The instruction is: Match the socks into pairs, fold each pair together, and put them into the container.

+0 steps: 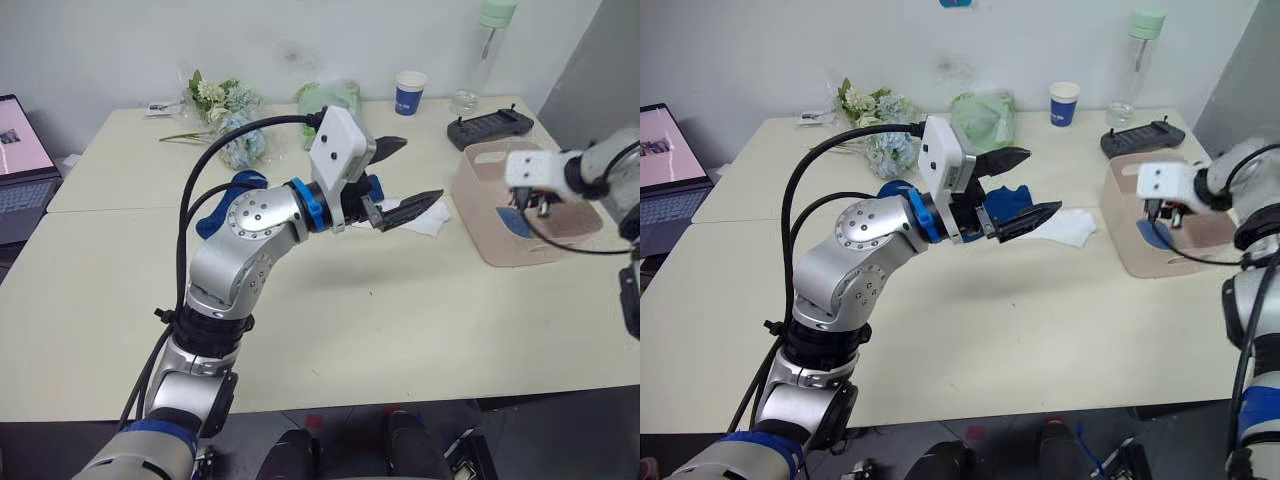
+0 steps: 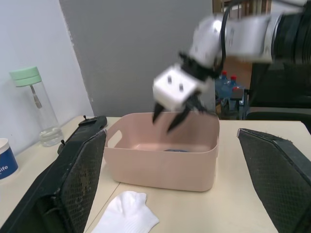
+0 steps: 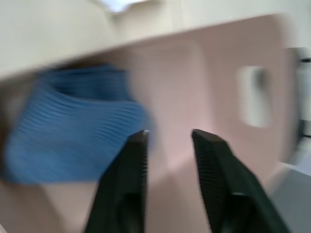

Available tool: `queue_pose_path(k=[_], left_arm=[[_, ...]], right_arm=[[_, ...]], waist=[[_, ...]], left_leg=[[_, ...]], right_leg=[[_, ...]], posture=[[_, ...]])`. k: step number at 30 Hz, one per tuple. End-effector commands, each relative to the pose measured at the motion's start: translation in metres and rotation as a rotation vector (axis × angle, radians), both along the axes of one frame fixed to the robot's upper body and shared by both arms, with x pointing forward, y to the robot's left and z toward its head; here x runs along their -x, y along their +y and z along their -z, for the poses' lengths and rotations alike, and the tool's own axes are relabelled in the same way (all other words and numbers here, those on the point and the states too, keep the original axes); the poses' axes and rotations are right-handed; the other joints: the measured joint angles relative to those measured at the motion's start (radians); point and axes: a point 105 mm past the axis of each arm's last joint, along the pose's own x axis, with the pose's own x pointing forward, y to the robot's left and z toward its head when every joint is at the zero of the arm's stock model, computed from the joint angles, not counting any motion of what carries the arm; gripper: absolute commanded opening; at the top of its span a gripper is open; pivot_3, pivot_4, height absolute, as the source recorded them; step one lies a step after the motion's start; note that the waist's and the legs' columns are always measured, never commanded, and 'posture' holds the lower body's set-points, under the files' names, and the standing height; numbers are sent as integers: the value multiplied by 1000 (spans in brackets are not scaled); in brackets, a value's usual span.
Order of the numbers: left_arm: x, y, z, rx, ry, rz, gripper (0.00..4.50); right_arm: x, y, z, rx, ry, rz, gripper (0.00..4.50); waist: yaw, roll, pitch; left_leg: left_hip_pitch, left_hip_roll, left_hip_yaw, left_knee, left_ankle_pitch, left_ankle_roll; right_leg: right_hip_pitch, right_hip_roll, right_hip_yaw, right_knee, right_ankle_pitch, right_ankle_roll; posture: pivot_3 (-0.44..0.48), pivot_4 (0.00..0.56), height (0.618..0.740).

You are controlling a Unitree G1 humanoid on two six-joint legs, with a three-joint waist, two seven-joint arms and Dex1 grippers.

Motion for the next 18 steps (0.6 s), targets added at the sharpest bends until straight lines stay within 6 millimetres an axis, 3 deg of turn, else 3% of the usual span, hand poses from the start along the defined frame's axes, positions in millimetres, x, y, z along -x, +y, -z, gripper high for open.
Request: queue_pose_path(k=[1, 5, 11, 14, 18], left_arm=[[6, -1, -11, 14, -43, -1, 4500], [10, 0, -4, -12, -29, 7, 4500], [8, 7, 2, -8, -17, -25, 4500], [7, 10, 3, 0, -17, -43, 4500], [2, 28, 6, -6, -22, -98, 4500]], right_arm=[[-5, -1, 1, -12, -42, 29, 20], [-4, 3, 20, -14, 11, 44, 20], [-8, 1, 1, -31, -57, 53, 20], [-9, -3, -20, -36, -125, 54, 20], [-14, -5, -73, -47, -321, 59, 20]], waist=[[-1, 0, 0], [-2, 0, 0], [-1, 0, 0], [-1, 0, 0], [-5, 0, 0]], left_leg=[[0, 0, 0, 0, 0, 0], [1, 0, 0, 0, 0, 0], [0, 0, 0, 0, 0, 0], [0, 0, -1, 0, 0, 0], [1, 0, 1, 0, 0, 0]], right_leg=[[0, 0, 0, 0, 0, 0], [1, 1, 0, 0, 0, 0], [0, 0, 0, 0, 0, -1], [0, 1, -1, 0, 0, -1], [0, 1, 1, 0, 0, -1]], posture=[[0, 150, 740], [0, 150, 740], [0, 150, 740], [0, 150, 740], [0, 150, 740]])
